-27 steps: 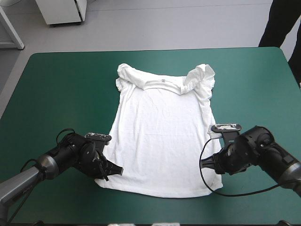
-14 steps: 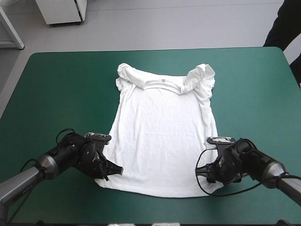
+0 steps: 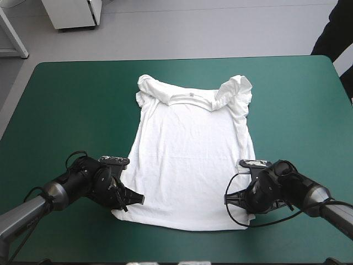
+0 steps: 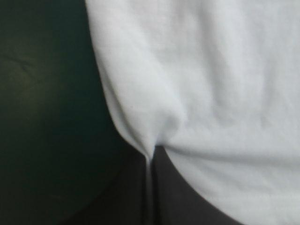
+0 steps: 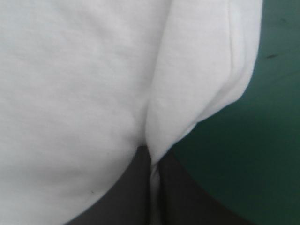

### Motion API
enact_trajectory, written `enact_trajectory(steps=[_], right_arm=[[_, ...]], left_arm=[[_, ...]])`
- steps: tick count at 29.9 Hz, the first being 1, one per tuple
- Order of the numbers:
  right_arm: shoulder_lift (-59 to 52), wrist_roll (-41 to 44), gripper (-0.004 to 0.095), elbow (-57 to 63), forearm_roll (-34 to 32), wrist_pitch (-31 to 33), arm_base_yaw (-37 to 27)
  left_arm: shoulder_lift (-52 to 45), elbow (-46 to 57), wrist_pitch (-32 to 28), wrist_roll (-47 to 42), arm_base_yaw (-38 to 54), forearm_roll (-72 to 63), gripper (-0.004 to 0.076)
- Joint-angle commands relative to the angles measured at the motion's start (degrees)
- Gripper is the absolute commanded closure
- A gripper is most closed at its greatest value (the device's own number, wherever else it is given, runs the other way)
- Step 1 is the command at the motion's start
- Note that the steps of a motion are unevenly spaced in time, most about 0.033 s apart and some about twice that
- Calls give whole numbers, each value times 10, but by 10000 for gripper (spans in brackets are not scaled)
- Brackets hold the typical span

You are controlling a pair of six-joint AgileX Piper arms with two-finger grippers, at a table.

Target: Fold the cloth

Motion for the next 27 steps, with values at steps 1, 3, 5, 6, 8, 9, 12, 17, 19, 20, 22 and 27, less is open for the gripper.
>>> enact_trajectory(steps=[1, 3, 5, 6, 8, 9, 12, 17, 19, 20, 22, 27], right_arm=[[-30, -1, 925, -7, -28, -1, 1], [-63, -1, 925, -27, -49, 13, 1], [-94, 3, 925, -58, -84, 35, 1], [-106, 3, 925, -75, -98, 44, 1], [-133, 3, 925, -116, -130, 66, 1], [-144, 0, 925, -134, -140, 74, 1], [-162, -13, 925, -204, -173, 100, 1], [-168, -62, 925, -345, -207, 112, 1], [-168, -76, 925, -406, -220, 105, 1], [-168, -82, 925, -437, -228, 101, 1], [-163, -94, 925, -494, -241, 100, 1], [-132, -169, 925, -647, -248, 100, 1]], left_arm=[[11, 13, -50, -11, -3, -4, 734], [-4, -1, -50, -11, -3, 0, 734], [-25, -27, -39, -11, -3, 17, 734], [-34, -41, -33, -11, -3, 28, 734], [-61, -82, -18, -11, -3, 50, 734], [-73, -106, -12, -8, -3, 60, 734], [-107, -184, 4, -3, -3, 86, 734], [-128, -344, 33, 12, -3, 115, 734], [-128, -412, 41, 26, -3, 123, 734], [-127, -445, 41, 35, -3, 123, 734], [-124, -502, 34, 55, -3, 123, 734], [-117, -631, -10, 89, -3, 124, 734]])
